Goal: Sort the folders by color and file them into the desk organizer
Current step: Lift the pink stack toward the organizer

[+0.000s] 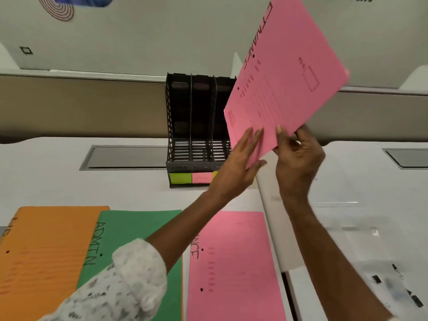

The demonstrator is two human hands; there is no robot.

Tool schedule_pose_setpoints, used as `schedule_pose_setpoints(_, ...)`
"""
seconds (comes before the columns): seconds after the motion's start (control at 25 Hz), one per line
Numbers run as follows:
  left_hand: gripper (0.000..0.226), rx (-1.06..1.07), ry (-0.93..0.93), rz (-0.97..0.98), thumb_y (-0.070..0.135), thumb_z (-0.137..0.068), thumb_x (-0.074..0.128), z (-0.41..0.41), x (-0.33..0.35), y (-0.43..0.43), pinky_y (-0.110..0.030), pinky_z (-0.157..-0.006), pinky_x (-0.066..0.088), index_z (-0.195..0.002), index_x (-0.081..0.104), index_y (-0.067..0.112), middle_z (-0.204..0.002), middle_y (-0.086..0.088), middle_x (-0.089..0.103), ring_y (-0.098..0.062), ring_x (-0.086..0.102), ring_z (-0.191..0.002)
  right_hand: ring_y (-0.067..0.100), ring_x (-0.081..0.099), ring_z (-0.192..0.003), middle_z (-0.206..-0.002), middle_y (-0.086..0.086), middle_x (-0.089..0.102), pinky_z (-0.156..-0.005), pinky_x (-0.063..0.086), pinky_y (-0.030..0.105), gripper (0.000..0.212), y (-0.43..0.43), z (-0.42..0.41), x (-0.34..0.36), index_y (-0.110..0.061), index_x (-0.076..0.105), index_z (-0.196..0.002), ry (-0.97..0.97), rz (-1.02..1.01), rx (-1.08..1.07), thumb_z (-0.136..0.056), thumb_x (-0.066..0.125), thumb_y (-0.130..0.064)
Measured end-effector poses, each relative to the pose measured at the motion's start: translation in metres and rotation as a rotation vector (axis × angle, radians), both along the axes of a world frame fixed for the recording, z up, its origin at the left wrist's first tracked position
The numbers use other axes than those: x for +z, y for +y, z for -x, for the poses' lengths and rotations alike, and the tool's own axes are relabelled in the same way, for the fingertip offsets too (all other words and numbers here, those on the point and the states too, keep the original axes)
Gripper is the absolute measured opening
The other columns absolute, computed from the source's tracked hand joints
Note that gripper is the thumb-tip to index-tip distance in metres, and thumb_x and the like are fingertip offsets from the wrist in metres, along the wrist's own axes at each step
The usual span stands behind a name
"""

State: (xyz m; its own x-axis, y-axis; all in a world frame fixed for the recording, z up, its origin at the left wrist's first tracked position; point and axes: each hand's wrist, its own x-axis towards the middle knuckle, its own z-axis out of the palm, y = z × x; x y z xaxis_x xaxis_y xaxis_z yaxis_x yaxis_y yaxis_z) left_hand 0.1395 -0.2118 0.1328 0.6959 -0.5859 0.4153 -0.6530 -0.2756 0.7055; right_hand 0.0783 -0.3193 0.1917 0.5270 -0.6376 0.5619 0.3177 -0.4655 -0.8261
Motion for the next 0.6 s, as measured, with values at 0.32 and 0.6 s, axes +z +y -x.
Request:
schedule_pose_setpoints(0.32,0.060,0.129,0.043,-0.014,0.023,-0.109,0.039,-0.075,-0.059,-0.018,-0.040,-0.121,0.027,-0.161,0.011,0.032,-0.171,-0.002,0.013,-0.017,0.016,-0.157,0.016,0.073,-0.104,-0.121,0.005,0.073,-0.088,0.062,0.043,0.039,-0.013,-0.079,-0.044,-0.006,0.059,-0.139,0.129,0.038,0.106,-0.102,0.061,-0.018)
schedule_pose_setpoints(0.6,0.061,0.126,0.084,-0.002,0.018,-0.107,0.043,-0.102,-0.073,-0.021,-0.042,-0.123,0.031,-0.161,0.016,0.028,-0.169,0.001,0.021,-0.015,0.022,-0.155,0.010,0.071,-0.108,-0.120,-0.004,0.071,-0.094,0.059,0.025,0.036,-0.014,-0.110,-0.052,-0.009,0.062,-0.136,0.160,0.072,0.119,-0.100,0.062,-0.015)
